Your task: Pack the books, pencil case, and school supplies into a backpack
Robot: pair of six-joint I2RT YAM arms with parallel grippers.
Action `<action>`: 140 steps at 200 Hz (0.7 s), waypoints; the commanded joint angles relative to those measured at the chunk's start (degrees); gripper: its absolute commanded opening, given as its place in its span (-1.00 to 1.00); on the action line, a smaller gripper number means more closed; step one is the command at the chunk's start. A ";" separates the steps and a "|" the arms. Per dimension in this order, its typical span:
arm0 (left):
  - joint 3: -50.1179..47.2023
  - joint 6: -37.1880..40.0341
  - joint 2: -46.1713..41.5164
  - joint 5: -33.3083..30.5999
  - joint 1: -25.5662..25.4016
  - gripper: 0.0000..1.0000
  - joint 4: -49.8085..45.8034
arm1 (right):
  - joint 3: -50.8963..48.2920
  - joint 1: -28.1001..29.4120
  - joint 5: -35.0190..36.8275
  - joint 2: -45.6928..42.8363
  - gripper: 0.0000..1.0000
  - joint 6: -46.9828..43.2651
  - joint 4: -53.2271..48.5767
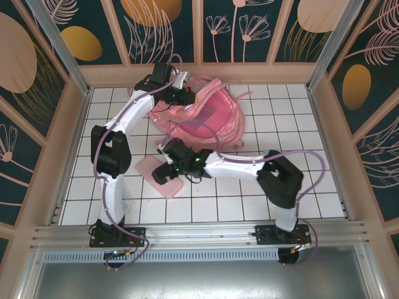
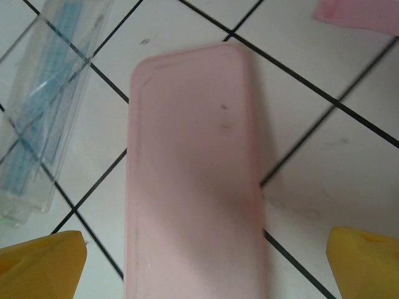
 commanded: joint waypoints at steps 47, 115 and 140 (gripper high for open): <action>0.84 -1.38 -0.30 2.04 2.82 -1.00 7.08 | 17.65 3.18 11.17 14.95 0.98 -2.88 -16.22; 1.45 -1.75 -0.19 1.71 3.14 -1.00 7.22 | 17.26 4.84 9.07 16.96 0.98 -6.01 -18.43; 2.47 -2.09 0.32 1.50 3.27 -1.00 6.99 | 15.59 5.76 2.93 16.01 0.98 -6.77 -16.70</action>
